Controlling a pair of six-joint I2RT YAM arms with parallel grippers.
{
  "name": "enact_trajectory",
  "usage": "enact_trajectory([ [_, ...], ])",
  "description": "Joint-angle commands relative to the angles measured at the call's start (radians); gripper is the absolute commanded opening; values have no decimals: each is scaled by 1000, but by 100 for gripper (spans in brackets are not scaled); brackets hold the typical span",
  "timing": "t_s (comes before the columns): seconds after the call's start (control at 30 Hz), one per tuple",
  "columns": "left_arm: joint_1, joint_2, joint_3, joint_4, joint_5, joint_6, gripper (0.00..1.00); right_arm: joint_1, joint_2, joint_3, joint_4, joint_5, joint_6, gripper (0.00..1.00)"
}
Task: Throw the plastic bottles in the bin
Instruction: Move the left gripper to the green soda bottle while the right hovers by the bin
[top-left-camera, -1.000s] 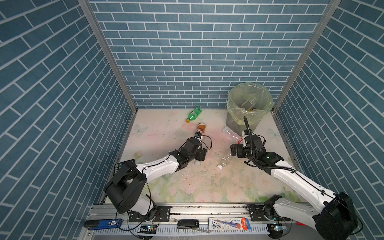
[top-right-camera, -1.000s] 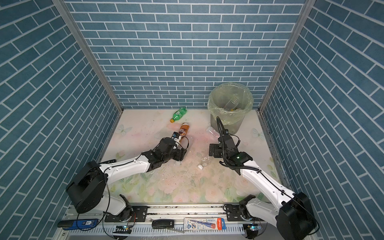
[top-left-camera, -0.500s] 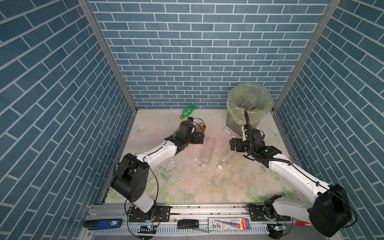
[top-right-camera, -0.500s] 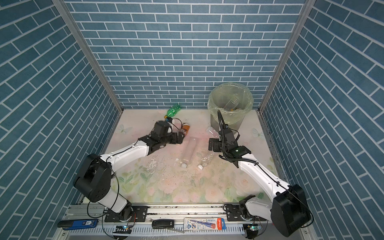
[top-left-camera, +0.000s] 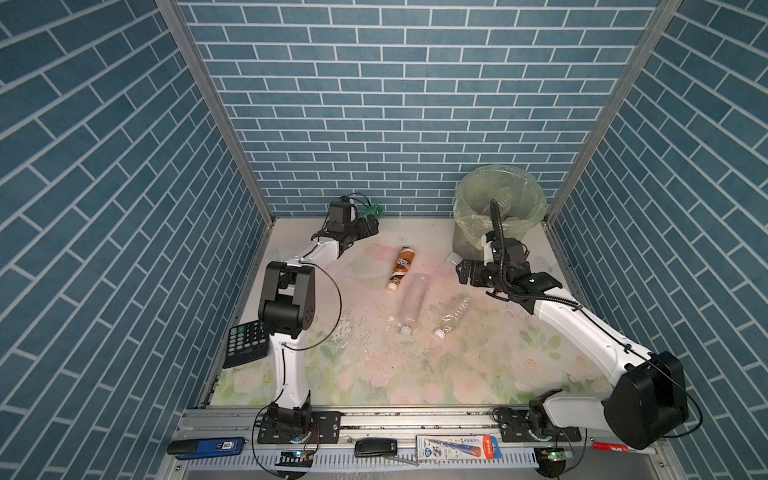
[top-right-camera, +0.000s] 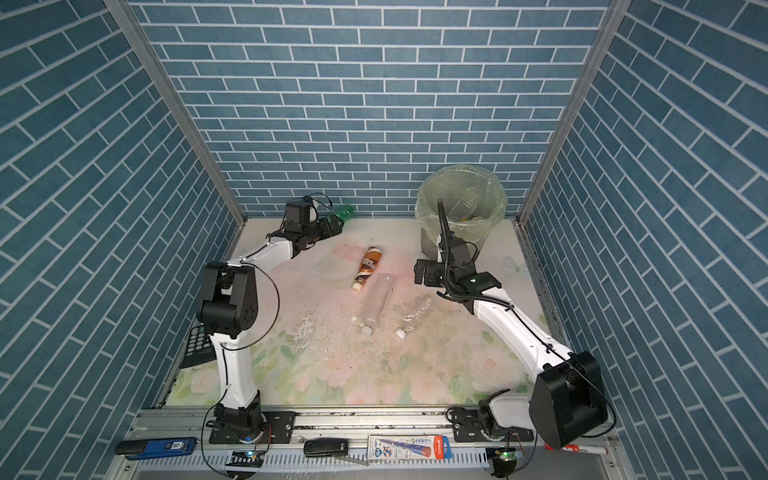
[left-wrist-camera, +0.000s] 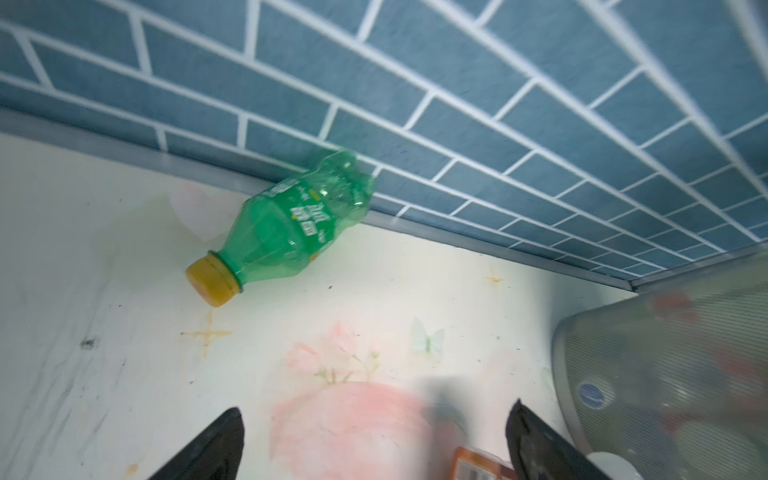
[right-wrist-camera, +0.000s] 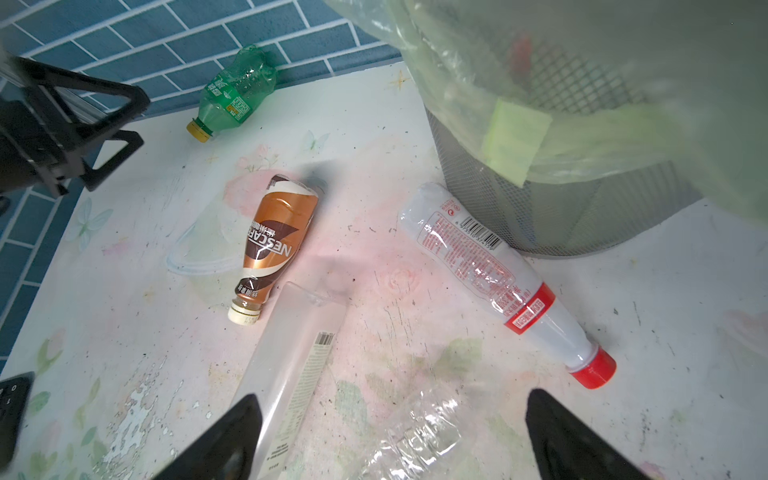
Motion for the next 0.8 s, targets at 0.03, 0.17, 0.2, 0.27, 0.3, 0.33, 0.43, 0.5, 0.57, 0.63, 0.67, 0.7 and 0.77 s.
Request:
enact_trajectory([
  [0.03, 39, 85, 165, -43, 74, -5, 99, -13, 60, 72, -37, -29, -21, 99],
  [0.17, 63, 167, 270, -90, 93, 9, 99, -26, 117, 109, -37, -50, -21, 99],
  [0.2, 71, 184, 287, -93, 101, 8, 99, -30, 131, 123, -38, -59, -21, 99],
  [0.27, 81, 211, 312, -94, 108, 7, 99, -35, 154, 145, -41, -71, -21, 99],
  [0.3, 83, 228, 327, -93, 122, 9, 99, -36, 166, 157, -42, -71, -20, 99],
  [0.33, 83, 247, 348, -102, 134, 18, 99, -37, 178, 168, -42, -70, -20, 99],
  [0.43, 84, 291, 397, -132, 143, 43, 99, -42, 204, 200, -54, -103, -20, 99],
  [0.5, 86, 307, 409, -142, 140, 62, 99, -43, 211, 216, -60, -106, -21, 98],
  [0.57, 87, 321, 425, -154, 148, 88, 99, -44, 215, 227, -65, -106, -21, 99],
  [0.63, 89, 339, 455, -180, 164, 124, 99, -47, 218, 238, -74, -108, -24, 98],
  [0.67, 89, 351, 478, -200, 168, 144, 99, -48, 220, 244, -79, -106, -27, 98],
  [0.7, 89, 365, 500, -221, 176, 161, 98, -49, 221, 251, -85, -108, -30, 98],
  [0.77, 89, 390, 543, -262, 197, 184, 96, -51, 225, 261, -93, -108, -35, 98],
])
